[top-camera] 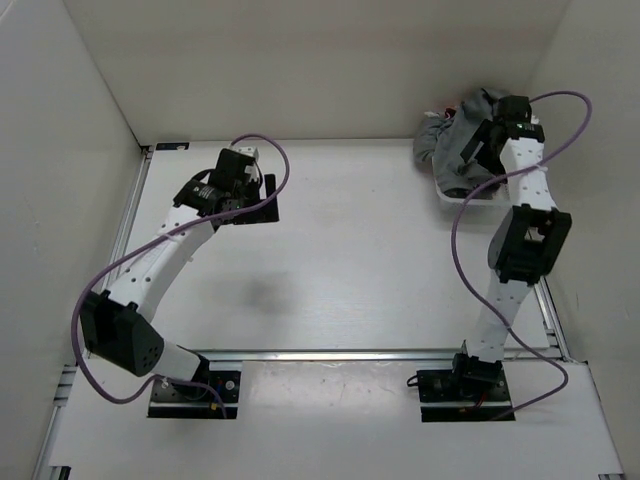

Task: Fold and stack the shorts
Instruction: Grab the shorts from the pile, then move the shorts to the center of the board

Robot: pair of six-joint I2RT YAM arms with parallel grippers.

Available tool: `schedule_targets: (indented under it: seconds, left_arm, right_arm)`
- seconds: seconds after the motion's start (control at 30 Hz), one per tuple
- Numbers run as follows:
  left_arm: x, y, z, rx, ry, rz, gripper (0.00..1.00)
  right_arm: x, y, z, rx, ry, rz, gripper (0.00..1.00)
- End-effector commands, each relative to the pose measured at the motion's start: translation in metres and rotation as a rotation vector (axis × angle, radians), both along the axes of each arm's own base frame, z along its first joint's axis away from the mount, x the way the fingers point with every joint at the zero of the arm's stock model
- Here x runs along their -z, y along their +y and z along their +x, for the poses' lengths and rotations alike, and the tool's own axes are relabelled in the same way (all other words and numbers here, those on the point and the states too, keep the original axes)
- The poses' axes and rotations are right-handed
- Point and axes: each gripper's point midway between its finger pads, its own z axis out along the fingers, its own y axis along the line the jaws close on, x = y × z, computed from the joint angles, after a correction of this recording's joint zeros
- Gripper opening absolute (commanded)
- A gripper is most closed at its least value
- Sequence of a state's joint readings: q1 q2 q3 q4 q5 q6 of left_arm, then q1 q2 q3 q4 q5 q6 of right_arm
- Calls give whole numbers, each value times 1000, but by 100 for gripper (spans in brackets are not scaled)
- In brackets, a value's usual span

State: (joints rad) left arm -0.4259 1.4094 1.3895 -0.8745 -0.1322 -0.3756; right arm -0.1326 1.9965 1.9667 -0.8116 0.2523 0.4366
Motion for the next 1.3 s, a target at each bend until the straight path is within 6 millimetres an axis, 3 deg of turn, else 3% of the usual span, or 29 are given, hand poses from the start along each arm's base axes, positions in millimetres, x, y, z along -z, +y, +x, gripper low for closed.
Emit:
schedule_targets:
  seconds: [0.0,0.03,0.07,0.17,0.2,0.27,0.3,0.33,0.4,0.43,0.5,0.53,0.67,0.8,0.87,0.9,0.93,1.0,1.1,1.23,1.27]
  left_arm:
    - [-21,-8,12,-5,-52,-23,100]
    - [-18,-7,14,-14,-48,-10,100]
    - [-18,-12,16,-4,-47,-9,100]
    - [-15,-11,23,-22,-46,25,100]
    - [-14,-10,25,-28,-38,37,100]
    - [-10,-14,28,-25,-32,48,100]
    - [-14,-15,29,-25,-41,43,100]
    - [-11,-15,30,-24,-28,50,100]
    - [-11,-21,31,-20,-27,43,100]
    - [-7,-22,32,-20,-17,48,100]
    - [-3,-27,31,-14,-8,46,100]
    - [-7,-31,31,-5,-16,42,100]
    - [-6,-34,27,-11,-6,33,100]
    - [-16,-19,23,-88,-2,29,100]
    - [-25,4,23,-158,2,16,100]
    - [-23,12,22,-185,15,17,100]
    - [-37,26,28,-251,-7,4,100]
    - [-46,43,22,-296,15,19,100]
    - [-74,63,24,-349,-47,-22,100]
    - [-100,86,14,-395,-105,-84,100]
    - [-111,96,12,-418,-142,-108,100]
  right_arm:
    - [19,10,32,-74,7,83,100]
    - [9,5,48,-69,-39,92,98]
    - [35,6,58,-75,-5,109,97]
    - [51,13,89,-107,-40,163,90]
    - [48,15,101,-114,-73,177,65]
    - [34,19,106,-124,-121,193,40]
    - [23,18,112,-129,-165,183,12]
    - [-1,20,112,-144,-217,182,2]
    - [-18,21,108,-141,-252,181,0]
    - [-47,24,103,-153,-301,176,0]
    - [-71,27,96,-165,-343,173,0]
    - [-104,33,90,-182,-410,159,0]
    - [-185,58,66,-289,-565,184,0]
    - [-284,106,25,-439,-764,189,0]
    - [-337,148,-13,-546,-873,220,0]
    - [-347,162,-25,-586,-890,245,0]
    - [-357,175,-38,-625,-909,257,0]
    - [-373,196,-62,-672,-943,269,0]
    - [-401,243,-119,-792,-1003,307,0]
    - [-411,279,-167,-923,-1021,351,0]
    - [-391,283,-163,-915,-966,343,0]
